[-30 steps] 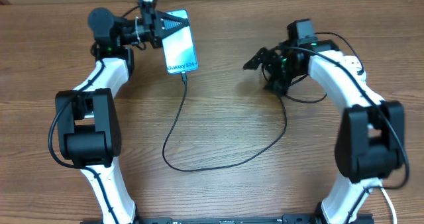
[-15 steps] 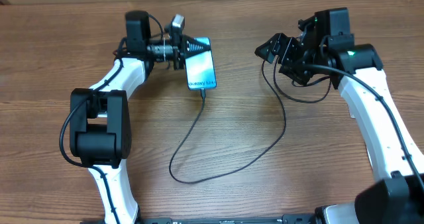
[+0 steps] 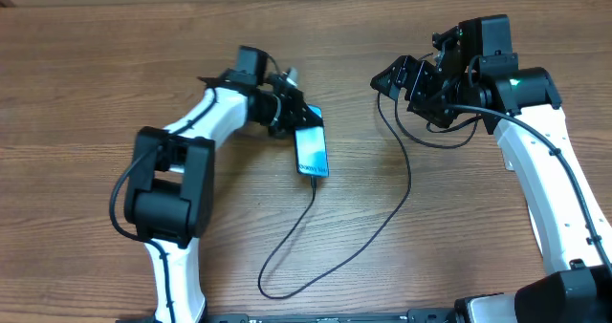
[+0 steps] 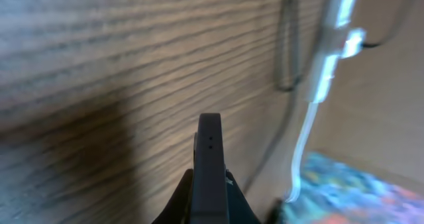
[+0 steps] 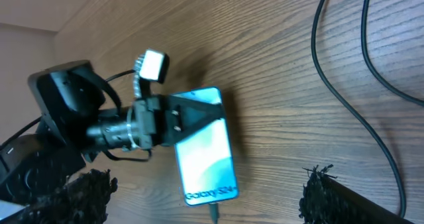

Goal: Plug charger to phone and switch on socket
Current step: 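Lower the phone with the left gripper onto the table center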

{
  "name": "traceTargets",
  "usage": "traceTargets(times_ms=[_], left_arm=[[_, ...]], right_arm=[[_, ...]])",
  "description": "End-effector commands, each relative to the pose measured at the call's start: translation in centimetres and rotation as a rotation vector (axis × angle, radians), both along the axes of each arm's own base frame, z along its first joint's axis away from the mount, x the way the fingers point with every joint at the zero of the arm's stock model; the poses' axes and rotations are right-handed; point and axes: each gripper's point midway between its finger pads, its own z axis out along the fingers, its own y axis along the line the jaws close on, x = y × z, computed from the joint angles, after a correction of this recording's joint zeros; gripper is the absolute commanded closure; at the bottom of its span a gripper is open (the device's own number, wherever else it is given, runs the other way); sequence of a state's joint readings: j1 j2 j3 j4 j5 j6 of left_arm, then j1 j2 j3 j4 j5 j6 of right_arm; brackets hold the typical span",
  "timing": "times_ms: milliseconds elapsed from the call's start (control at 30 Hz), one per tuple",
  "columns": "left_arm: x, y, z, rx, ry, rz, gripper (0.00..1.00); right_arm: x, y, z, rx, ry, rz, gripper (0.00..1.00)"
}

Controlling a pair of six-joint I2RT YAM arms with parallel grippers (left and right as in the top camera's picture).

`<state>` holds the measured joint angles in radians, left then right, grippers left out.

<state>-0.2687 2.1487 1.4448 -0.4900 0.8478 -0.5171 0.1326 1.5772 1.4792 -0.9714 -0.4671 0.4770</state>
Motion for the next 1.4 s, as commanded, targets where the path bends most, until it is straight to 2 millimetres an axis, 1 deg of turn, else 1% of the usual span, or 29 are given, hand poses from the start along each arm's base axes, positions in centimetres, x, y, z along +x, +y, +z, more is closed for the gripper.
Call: traceTargets(times_ms=[0,167,400,700,967,1100,1333,1367], left_arm=[[0.1,-0.2,-0.3,0.132,-0.107,-0.033,0.96],[-0.3,-0.7,-0.8,0.175,-0.112,-0.039,0.96],[-0.6,1.0,-2.9,0.332,-0.01,0.093,0.96],[-0.7,0.9,-3.0,0.332,-0.008,0.088,0.96],[-0.7,0.9,-3.0,0.333,-0.01,0.089,0.9],[-0.4,1.1,-3.1,0.346,-0.021,0.096,0.84],[-0.4,1.1,-3.1,0.351,-0.023,0.097,0.81],[-0.4,1.1,-3.1,0.351,-0.023,0.097,0.79]], right_arm=[[-0.2,0.0,0.9,-0.01,-0.032,0.018,0.06],[-0.5,0.0,0.6,-0.018,-0.023,0.029,0.06],[-0.6,0.0,0.5,-0.02,-0.019,0.031,0.06],[-0.8,-0.1,0.4,-0.021,-0.008,0.032,0.06],[-0.9,-0.1,0.4,-0.022,-0.006,0.032,0.06],[-0.9,-0.1,0.4,-0.022,-0.005,0.032,0.06],[-0.9,-0.1,0.4,-0.022,-0.005,0.032,0.06],[-0.9,-0.1,0.4,-0.022,-0.005,0.032,0.06]])
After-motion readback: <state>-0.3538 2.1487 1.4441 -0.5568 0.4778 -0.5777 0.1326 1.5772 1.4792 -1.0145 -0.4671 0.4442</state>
